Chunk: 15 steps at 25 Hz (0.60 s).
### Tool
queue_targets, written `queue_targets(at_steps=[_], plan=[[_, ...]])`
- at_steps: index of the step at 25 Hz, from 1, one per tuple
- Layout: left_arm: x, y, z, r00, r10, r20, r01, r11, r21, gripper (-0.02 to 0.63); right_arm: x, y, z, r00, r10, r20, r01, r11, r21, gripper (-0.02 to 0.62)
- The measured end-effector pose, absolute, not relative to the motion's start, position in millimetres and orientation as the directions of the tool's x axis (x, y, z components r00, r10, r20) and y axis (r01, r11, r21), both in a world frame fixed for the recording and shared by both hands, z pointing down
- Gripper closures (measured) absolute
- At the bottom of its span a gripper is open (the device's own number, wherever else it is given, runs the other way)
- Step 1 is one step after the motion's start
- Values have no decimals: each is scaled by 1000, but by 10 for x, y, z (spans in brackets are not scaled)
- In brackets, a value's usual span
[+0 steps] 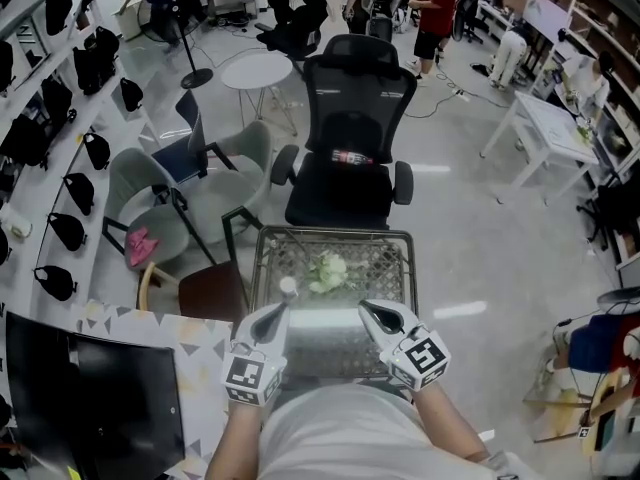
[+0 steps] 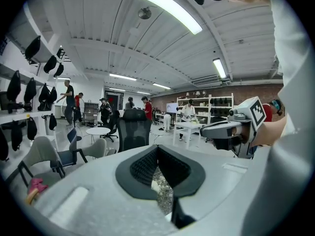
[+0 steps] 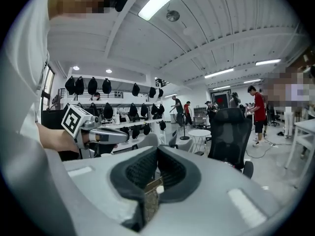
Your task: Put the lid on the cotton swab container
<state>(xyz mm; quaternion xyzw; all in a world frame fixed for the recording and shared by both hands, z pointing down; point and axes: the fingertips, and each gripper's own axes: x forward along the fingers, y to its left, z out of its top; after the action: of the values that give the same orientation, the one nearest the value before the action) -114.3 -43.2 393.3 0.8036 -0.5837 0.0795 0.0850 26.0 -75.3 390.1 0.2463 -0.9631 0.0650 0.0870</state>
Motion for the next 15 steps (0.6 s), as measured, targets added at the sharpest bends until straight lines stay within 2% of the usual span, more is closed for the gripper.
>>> queue_targets(at_steps=[15], plan=[[-1215, -487, 4012, 314, -918, 243, -949, -310, 54, 597, 235, -803, 3908, -850, -486, 202, -510, 856, -85, 592]])
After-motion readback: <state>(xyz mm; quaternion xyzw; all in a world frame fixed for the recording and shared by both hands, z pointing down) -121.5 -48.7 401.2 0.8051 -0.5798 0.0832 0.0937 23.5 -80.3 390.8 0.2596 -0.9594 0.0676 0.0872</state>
